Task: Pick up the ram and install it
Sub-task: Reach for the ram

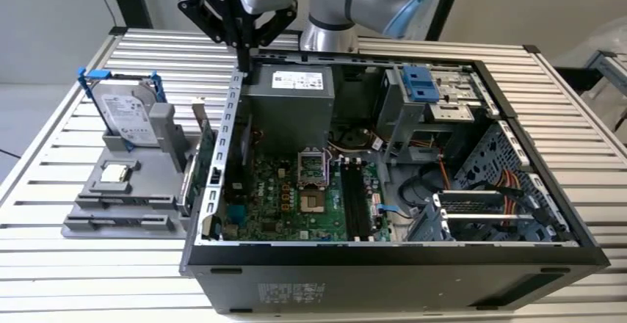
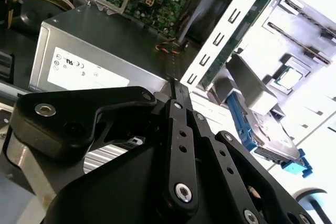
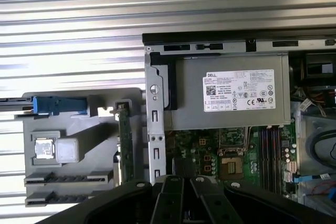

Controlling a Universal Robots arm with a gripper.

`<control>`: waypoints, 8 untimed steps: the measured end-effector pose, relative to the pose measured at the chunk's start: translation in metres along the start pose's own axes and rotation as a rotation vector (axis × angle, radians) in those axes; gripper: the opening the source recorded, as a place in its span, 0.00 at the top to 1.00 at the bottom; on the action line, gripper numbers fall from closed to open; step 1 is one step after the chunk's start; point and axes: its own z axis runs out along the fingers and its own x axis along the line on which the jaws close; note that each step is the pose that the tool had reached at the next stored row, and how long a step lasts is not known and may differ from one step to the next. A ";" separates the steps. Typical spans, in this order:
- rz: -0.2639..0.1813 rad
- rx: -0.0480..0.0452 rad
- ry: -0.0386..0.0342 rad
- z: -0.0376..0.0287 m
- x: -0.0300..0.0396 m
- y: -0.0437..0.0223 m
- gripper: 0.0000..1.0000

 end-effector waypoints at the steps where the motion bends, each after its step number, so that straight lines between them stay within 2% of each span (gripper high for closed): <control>1: 0.000 0.0000 0.0005 0.0000 0.0009 -0.0001 1.00; 8: 0.000 0.0002 0.0036 -0.0001 0.0074 -0.0005 1.00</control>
